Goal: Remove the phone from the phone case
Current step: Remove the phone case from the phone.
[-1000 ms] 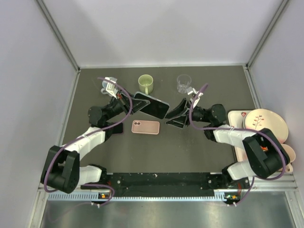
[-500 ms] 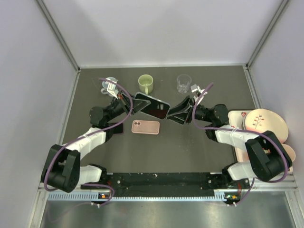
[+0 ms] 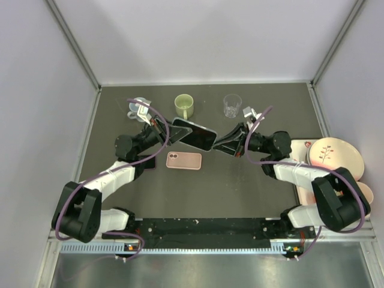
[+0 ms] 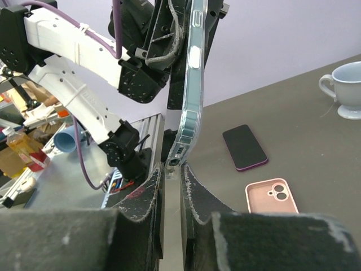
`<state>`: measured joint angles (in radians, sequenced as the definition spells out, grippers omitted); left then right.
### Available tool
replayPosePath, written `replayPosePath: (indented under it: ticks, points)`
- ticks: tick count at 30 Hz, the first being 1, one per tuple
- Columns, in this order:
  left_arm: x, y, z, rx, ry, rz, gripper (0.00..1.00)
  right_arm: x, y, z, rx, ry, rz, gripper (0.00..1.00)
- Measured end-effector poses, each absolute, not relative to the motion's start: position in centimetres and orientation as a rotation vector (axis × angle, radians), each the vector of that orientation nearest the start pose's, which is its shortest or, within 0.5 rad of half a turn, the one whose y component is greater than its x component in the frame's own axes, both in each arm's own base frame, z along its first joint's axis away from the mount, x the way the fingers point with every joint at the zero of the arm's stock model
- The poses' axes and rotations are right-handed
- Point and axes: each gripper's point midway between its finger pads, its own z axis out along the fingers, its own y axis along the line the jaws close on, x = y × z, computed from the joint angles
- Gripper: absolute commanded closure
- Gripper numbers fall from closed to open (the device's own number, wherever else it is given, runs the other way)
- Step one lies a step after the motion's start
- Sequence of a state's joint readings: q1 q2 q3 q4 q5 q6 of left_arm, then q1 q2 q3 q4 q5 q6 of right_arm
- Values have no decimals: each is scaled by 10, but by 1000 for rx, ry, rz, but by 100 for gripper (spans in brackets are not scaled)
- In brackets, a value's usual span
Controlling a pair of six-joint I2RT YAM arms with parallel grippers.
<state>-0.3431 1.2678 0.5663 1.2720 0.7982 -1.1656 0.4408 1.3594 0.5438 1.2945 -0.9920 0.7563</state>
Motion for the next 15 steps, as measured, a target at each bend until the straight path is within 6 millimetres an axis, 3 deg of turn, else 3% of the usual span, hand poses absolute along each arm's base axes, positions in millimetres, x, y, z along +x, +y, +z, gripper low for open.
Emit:
replayPosePath:
  ticks: [5,9,15]
  points:
    - [244,-254,332,348,1322,-1706,100,215,280,279,-818,1247,1536,90]
    - [240,-257,333,372,1308,-1707,100,214,279,280,-827,1247,1539,100]
    - [237,-262,330,436,1281,-1682,100,213,274,278,-849,1257,1537,100]
